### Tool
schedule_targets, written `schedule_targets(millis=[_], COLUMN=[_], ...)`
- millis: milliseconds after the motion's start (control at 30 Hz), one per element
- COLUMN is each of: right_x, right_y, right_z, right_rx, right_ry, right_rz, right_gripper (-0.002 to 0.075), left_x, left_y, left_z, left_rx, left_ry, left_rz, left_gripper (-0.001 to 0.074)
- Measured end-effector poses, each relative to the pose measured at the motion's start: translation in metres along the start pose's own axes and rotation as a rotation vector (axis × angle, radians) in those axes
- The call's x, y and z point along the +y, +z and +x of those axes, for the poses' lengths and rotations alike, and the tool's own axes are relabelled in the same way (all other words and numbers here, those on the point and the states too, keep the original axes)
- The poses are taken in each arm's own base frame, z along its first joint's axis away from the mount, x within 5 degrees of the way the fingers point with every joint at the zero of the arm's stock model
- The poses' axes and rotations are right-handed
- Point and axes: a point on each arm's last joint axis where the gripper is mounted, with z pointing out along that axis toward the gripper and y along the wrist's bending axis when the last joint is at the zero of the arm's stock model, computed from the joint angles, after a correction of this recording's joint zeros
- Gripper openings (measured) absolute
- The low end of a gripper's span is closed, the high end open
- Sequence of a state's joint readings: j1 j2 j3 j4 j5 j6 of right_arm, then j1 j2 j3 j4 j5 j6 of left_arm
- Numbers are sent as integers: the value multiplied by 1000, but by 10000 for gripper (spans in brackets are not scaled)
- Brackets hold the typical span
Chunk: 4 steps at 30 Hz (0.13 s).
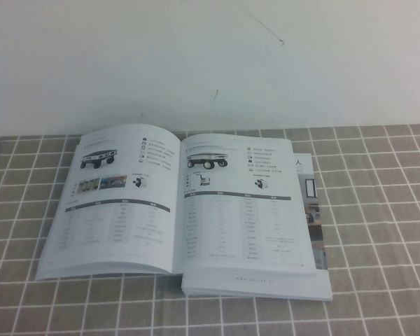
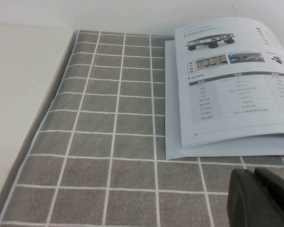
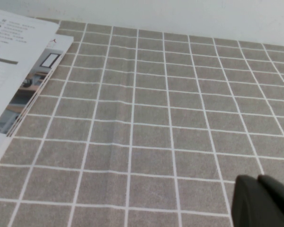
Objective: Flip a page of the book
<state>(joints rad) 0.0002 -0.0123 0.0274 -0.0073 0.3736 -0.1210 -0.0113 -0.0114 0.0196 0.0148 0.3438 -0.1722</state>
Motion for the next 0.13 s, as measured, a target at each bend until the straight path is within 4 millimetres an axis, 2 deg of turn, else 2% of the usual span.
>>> schedule_targets(millis=[133], right_x=[0], right_y=[0], right_z=[0], right_rx=[0], right_ry=[-1], right_rz=[0], right_gripper=[-2], left_x=[0], left_y=[0], left_z=[0], left_rx=[0], left_ry=[0], left_rz=[0], left_gripper=[-2])
